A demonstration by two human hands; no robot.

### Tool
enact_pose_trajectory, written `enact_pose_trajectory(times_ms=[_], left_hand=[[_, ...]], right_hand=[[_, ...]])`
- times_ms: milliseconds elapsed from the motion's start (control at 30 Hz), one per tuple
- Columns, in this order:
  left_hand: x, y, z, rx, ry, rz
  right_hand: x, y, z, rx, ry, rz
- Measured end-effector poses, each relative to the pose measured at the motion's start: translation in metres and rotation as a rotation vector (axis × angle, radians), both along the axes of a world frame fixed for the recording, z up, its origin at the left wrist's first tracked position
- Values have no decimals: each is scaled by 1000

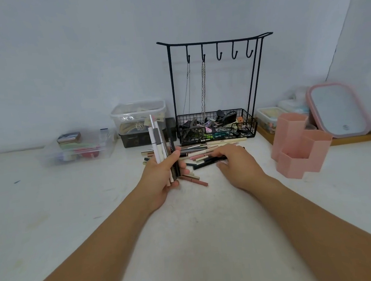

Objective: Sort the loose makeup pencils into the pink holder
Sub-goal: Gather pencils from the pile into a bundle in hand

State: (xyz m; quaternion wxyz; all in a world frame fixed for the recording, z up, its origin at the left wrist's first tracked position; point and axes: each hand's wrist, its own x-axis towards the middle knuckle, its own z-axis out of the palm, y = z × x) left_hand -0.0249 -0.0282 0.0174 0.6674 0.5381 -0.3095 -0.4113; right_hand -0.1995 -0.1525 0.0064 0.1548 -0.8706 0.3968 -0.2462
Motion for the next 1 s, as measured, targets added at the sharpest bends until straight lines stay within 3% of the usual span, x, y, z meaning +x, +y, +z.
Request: enact_pose_trajectory(times_ms=[233, 500, 733, 1000], left_hand=[[5, -1, 0, -11, 66, 0], [1, 4, 4, 21, 5, -40], [-2, 3, 5, 41, -28, -25], [-3, 3, 5, 16, -27, 4]], right_hand=[[-1, 1, 6, -27, 77, -50], [-15, -19, 6, -6, 56, -160], [-12, -8, 11, 49, -300, 26], [13, 35, 25, 496, -618, 301]])
